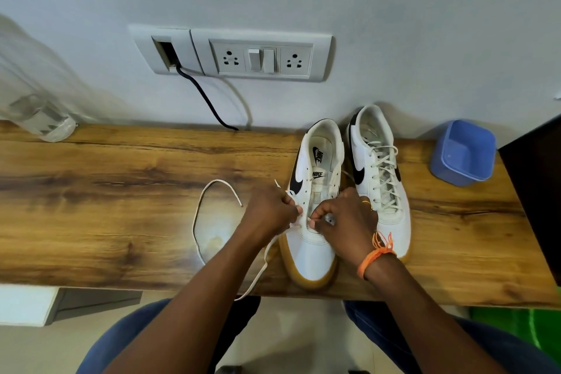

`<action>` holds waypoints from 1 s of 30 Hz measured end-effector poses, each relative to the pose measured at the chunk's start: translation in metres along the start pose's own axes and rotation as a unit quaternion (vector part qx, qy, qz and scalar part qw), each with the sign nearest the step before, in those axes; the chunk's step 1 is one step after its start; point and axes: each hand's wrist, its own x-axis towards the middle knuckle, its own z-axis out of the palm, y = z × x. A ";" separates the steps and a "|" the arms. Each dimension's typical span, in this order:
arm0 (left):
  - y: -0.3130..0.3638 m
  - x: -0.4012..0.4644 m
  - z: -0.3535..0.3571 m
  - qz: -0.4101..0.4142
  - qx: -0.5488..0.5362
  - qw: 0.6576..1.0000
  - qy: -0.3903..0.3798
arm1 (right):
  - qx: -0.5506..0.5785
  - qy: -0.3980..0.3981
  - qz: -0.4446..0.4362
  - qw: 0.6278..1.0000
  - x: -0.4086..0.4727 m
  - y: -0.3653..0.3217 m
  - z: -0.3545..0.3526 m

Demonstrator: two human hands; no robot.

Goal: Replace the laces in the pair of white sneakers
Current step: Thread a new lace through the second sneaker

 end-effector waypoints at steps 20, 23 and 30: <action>-0.002 -0.001 -0.001 -0.001 0.093 0.995 -0.019 | -0.034 -0.010 0.009 0.999 -0.001 -0.002 -0.003; -0.003 0.001 0.003 0.005 0.063 0.998 -0.009 | -0.037 -0.006 0.012 0.999 -0.001 -0.002 -0.002; -0.001 0.003 0.007 0.039 0.021 0.998 0.035 | -0.038 -0.008 0.007 0.999 -0.002 -0.003 -0.004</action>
